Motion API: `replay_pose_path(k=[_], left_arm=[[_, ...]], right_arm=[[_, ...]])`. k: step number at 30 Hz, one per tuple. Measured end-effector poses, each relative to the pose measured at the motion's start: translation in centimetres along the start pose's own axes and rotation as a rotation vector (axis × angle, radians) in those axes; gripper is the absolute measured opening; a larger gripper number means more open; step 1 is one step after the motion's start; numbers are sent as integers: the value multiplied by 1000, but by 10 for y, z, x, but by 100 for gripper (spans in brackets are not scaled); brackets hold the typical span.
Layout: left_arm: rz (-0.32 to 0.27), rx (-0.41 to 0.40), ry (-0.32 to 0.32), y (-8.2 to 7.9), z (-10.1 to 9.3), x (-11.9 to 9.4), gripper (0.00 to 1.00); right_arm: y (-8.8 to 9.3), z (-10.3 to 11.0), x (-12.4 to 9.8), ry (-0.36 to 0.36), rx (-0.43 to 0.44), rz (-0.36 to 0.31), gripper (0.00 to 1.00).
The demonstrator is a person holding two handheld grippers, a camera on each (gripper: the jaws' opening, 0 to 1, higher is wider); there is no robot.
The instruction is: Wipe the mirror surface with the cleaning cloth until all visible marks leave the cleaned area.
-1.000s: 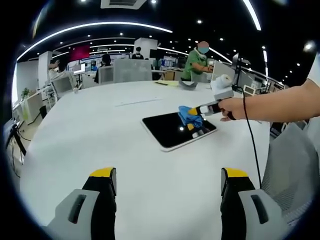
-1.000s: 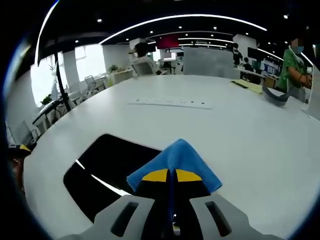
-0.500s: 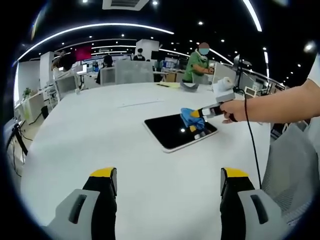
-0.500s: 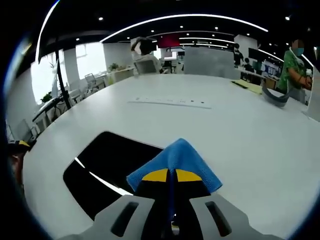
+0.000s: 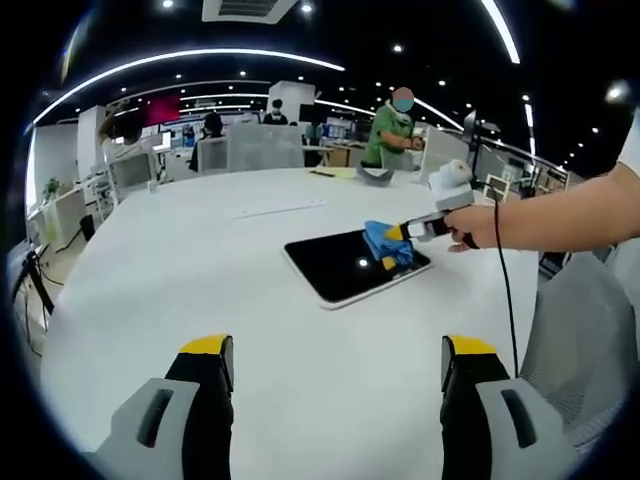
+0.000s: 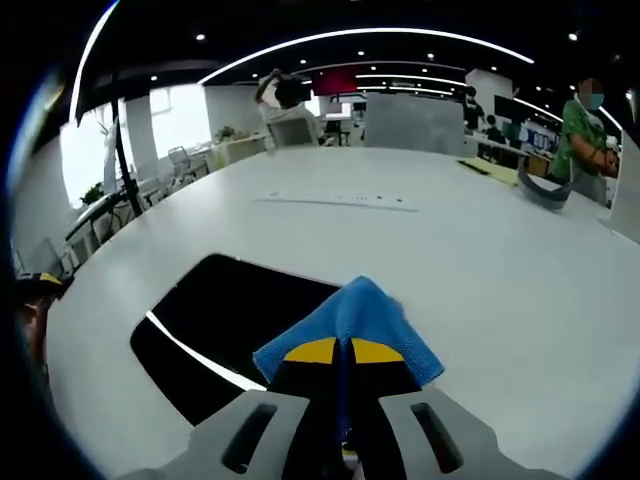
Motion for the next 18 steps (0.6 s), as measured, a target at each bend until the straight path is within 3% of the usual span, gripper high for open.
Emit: replay_pose_path(k=[18], left_arm=[[-17, 15, 18, -6, -5, 0, 86]], right_arm=[[9, 2, -10, 19, 6, -11, 0]])
Point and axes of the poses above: the point that each gripper's makers call its tool centre point, and the gripper's own axes: x roughly forward along the fingers, z roughly to its left, y roughly out of its underside, the point moved 6 cm from there along -x, roughly backward along the fingers, and after that the axes turned 2 degrees about z, right-handed, at the moved point
